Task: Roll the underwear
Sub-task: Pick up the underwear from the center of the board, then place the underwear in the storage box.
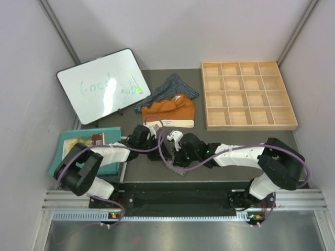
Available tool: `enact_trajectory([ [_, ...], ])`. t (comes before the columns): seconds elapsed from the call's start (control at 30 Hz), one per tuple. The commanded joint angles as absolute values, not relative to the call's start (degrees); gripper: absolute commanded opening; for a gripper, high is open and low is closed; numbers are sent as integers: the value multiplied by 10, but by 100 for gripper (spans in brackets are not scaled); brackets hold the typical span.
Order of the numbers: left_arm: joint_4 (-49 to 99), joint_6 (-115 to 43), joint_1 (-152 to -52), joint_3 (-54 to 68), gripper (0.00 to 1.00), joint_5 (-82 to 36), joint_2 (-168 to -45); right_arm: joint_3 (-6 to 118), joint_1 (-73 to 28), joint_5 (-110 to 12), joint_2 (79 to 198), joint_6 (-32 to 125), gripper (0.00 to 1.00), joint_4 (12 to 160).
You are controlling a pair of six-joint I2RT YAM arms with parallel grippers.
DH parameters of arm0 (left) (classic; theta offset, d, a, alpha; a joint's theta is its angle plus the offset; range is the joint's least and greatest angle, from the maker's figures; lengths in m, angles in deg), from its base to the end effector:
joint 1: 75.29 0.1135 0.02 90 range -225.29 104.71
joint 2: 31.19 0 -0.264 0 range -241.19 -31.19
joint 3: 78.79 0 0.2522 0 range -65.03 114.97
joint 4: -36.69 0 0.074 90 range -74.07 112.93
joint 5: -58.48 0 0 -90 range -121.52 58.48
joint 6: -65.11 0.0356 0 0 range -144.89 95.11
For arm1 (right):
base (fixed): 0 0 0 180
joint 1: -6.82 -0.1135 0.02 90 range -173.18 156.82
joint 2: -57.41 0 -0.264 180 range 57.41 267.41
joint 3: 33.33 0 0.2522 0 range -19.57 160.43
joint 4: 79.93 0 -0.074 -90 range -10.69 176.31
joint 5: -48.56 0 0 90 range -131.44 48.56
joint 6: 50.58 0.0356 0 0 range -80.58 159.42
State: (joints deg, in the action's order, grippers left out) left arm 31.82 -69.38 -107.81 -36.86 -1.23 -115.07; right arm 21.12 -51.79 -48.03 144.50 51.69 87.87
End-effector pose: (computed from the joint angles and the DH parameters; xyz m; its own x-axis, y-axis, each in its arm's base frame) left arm 0.2021 -0.1501 0.1310 -0.9679 -0.1006 -0.2304 0.1079 0.6618 -0.7419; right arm 0.1510 0.2552 0.1640 -0.5481 -0.4930 -0.6757 -0.7920 0.5656 0.2298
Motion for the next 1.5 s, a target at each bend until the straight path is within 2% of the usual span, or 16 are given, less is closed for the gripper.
enact_trajectory([
  [0.0,294,-691,-1053,-358,56,-20,-1099,199,-525,-442,1442,534,0,846],
  [0.13,233,-659,-1019,-344,66,-44,-1055,176,-501,-445,1404,555,0,847],
  [0.23,195,-644,-977,-342,70,-50,-1036,168,-472,-450,1359,564,0,837],
  [0.3,169,-636,-937,-337,70,-42,-1030,170,-452,-450,1322,565,0,807],
  [0.5,115,-607,-879,-276,70,-29,-1027,225,-306,-424,1252,536,0,716],
  [0.67,77,-591,-869,-227,69,-20,-1050,302,-178,-425,1300,529,0,710],
  [0.77,53,-573,-859,-191,69,-19,-1069,340,-142,-428,1348,530,0,742],
  [1.0,27,-548,-829,-143,68,-10,-1101,412,-96,-421,1451,550,0,774],
  [1.47,22,-535,-792,-141,66,7,-1118,410,-76,-425,1547,582,0,844],
])
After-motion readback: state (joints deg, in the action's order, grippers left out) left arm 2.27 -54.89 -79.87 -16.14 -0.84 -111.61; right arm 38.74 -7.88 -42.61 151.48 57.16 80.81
